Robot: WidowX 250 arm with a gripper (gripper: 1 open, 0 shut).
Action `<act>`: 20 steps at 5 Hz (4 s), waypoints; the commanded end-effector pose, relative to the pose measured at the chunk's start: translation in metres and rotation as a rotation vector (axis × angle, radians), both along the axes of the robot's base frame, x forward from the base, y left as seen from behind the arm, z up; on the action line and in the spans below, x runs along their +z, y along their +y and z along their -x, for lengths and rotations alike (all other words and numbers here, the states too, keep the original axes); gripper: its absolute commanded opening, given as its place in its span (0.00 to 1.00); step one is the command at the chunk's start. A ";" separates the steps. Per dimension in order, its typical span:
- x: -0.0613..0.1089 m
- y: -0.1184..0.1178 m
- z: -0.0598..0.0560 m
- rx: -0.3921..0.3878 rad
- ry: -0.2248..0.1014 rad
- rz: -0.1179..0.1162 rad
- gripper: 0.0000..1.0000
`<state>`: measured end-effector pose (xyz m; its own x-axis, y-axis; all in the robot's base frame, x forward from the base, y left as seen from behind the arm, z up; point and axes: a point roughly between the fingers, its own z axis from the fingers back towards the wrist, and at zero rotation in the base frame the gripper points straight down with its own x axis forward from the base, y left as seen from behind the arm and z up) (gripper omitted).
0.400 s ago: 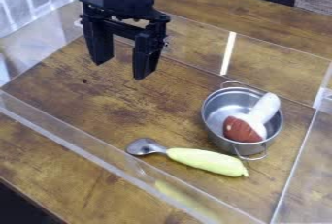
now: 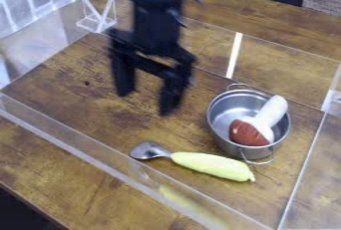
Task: Remove the mushroom from the silver pot and put it on the table
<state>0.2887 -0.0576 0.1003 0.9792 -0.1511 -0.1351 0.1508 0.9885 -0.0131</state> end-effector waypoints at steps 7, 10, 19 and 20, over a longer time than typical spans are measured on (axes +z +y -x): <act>-0.043 -0.092 -0.109 -0.083 -0.122 -0.057 1.00; -0.066 -0.087 -0.114 0.014 -0.093 -0.070 0.00; -0.067 -0.012 -0.145 -0.144 -0.052 -0.099 0.00; -0.049 -0.007 -0.145 -0.130 -0.082 -0.108 0.00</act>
